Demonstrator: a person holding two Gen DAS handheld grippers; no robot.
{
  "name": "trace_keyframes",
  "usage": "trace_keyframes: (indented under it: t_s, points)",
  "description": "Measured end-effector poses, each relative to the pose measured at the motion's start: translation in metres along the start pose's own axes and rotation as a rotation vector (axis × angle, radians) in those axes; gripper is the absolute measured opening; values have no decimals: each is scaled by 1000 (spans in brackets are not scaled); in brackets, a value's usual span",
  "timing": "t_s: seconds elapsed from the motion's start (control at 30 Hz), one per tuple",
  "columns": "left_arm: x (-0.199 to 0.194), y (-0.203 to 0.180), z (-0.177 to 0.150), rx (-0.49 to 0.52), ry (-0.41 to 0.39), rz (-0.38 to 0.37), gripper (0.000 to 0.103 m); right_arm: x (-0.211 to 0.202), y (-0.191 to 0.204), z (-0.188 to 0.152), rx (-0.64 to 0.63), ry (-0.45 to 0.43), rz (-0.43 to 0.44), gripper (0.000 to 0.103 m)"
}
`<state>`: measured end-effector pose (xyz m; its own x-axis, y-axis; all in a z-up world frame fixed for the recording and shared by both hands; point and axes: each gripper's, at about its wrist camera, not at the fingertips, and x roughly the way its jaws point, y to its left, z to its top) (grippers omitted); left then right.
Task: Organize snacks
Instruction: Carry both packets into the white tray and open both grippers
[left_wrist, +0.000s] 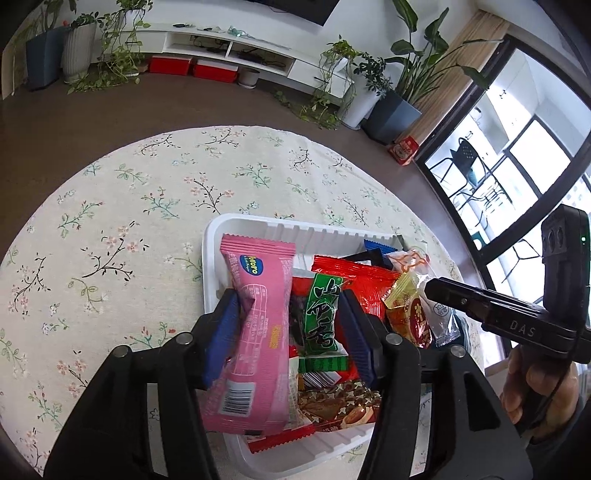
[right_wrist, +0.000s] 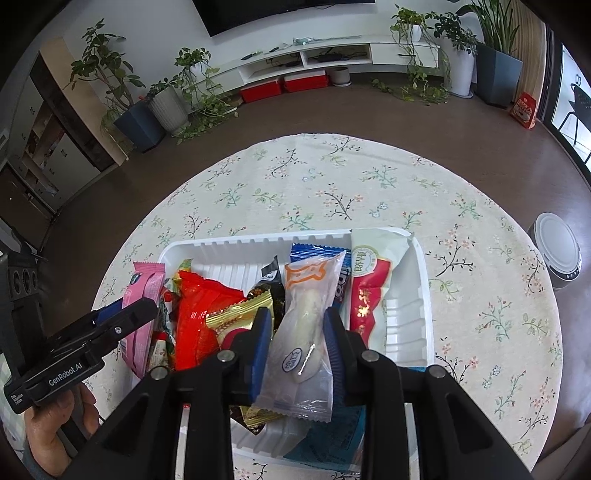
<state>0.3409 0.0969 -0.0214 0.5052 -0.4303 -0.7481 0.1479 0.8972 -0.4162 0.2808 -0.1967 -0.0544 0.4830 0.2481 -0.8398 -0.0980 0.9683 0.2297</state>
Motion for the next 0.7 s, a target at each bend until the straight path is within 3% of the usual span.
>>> trace_keyframes:
  t_s: [0.23,0.33,0.7]
  points:
    - [-5,1,-6,-5,-13,-9,60,-4,0,0,4,-12,1,34]
    - [-6,2,-7,-5,-16,-7,69,-6,1,-1,1,-18,2,39]
    - [-10,5,-13,9,-22,-22,73,-8,3,-1,-2,-26,5,39]
